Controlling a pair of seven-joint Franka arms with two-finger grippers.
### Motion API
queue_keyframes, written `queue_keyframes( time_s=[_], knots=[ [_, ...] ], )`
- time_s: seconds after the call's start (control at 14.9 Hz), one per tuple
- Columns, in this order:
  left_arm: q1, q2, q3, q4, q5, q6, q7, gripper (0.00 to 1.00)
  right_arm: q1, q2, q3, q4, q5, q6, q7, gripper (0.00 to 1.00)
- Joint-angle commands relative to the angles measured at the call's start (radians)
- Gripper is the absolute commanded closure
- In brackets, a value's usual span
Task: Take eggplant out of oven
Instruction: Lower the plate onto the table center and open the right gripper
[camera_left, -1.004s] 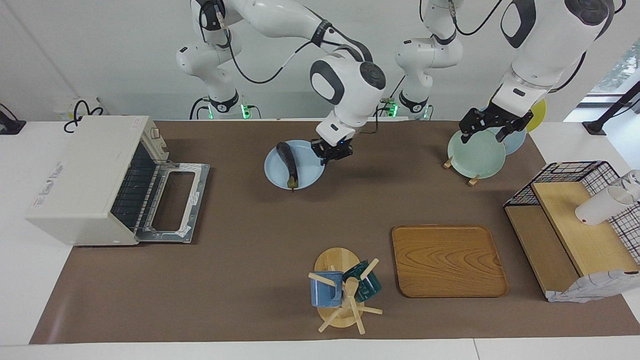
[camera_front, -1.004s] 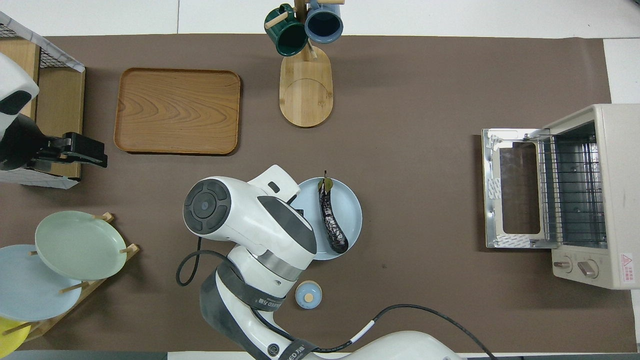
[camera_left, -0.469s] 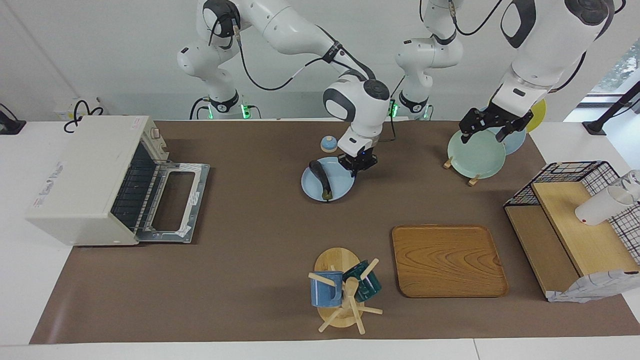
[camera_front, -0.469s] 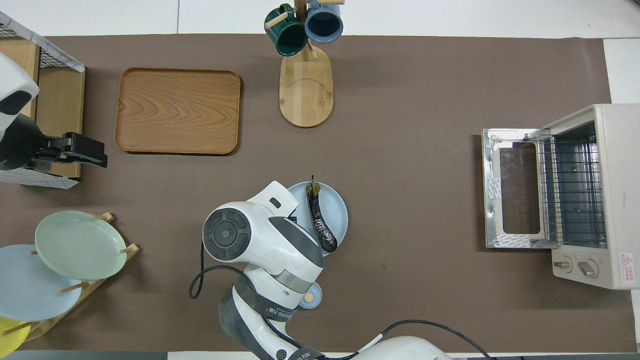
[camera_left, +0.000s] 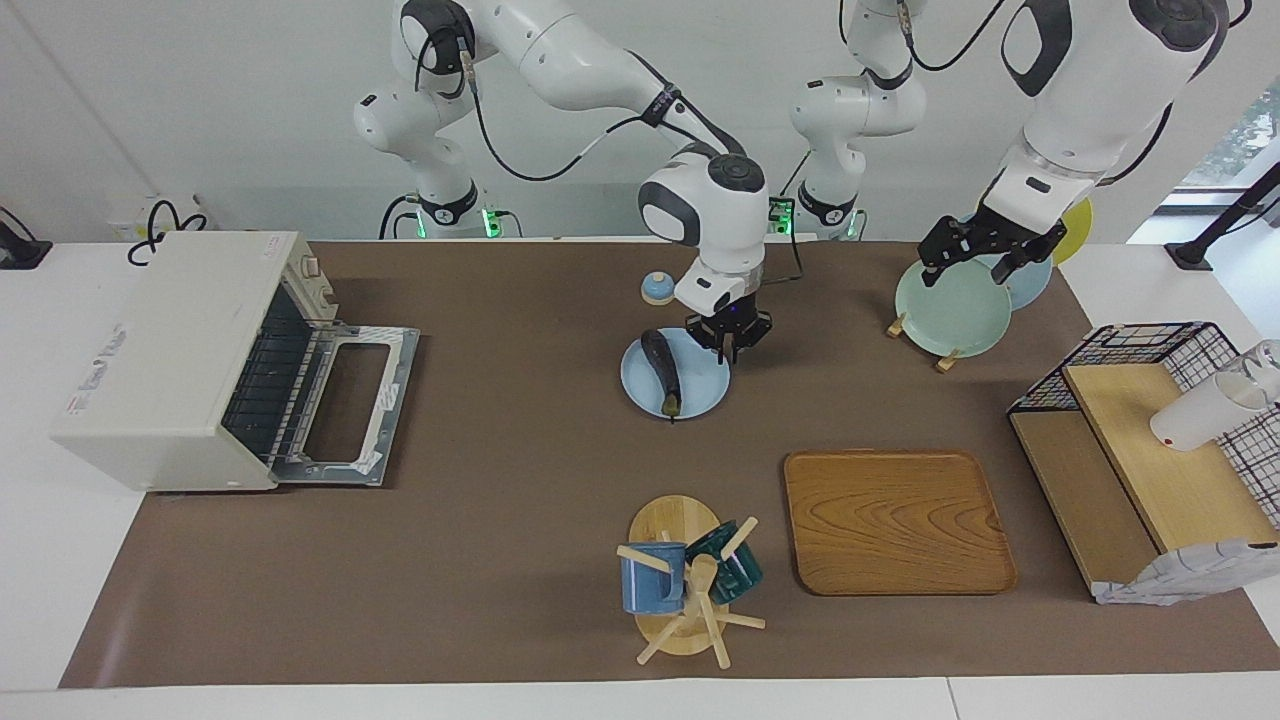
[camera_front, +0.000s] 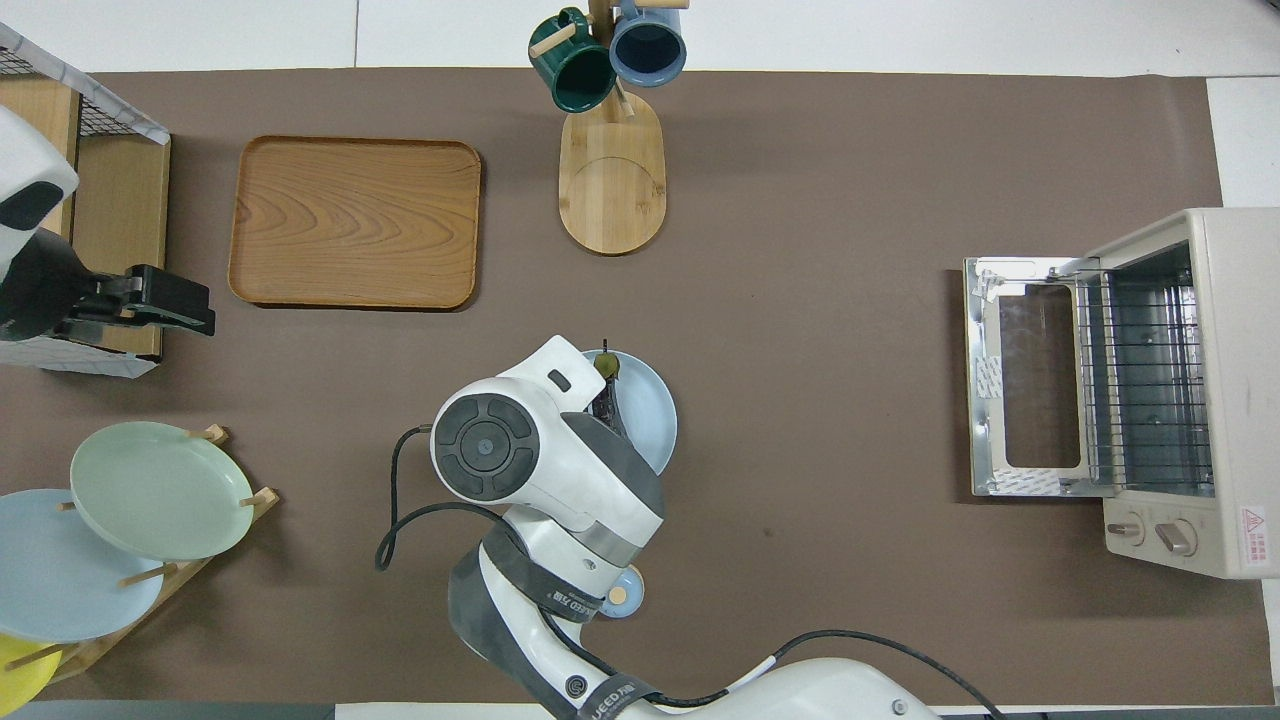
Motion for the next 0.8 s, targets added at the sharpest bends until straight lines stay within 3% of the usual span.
queue_keyframes(
  time_s=[0.0,0.13,0.2,0.27,0.33,0.47,0.6,0.74],
  knots=[
    [0.01,-0.022,-0.005,-0.019,0.003,-0.01,0.004,0.0,-0.028,-0.018,0.006,0.014,-0.036,-0.039,-0.093,0.37],
    [0.003,-0.022,-0.007,-0.019,0.003,-0.01,0.004,0.0,-0.076,-0.052,0.003,0.014,-0.04,-0.119,-0.161,0.39],
    [-0.002,-0.022,-0.007,-0.02,0.003,-0.01,0.004,0.0,-0.096,-0.078,0.0,0.002,-0.041,-0.178,-0.219,0.48],
    [-0.004,-0.023,-0.01,-0.028,0.003,-0.01,0.002,0.0,-0.12,-0.111,-0.002,-0.021,-0.062,-0.239,-0.263,0.65],
    [-0.007,-0.031,-0.015,-0.038,0.003,-0.004,0.001,0.0,-0.161,-0.156,0.001,-0.068,-0.082,-0.27,-0.287,0.8],
    [-0.062,-0.028,-0.015,-0.054,0.003,-0.002,-0.024,0.0,-0.25,-0.257,0.001,-0.206,-0.084,-0.269,-0.343,1.0],
    [-0.12,-0.022,-0.016,-0.083,0.002,0.033,-0.12,0.0,-0.347,-0.291,0.0,-0.297,-0.098,-0.266,-0.379,1.0],
    [-0.189,-0.02,-0.018,-0.141,-0.004,0.102,-0.209,0.0,-0.451,-0.319,0.001,-0.41,-0.173,-0.167,-0.393,1.0]
  ],
)
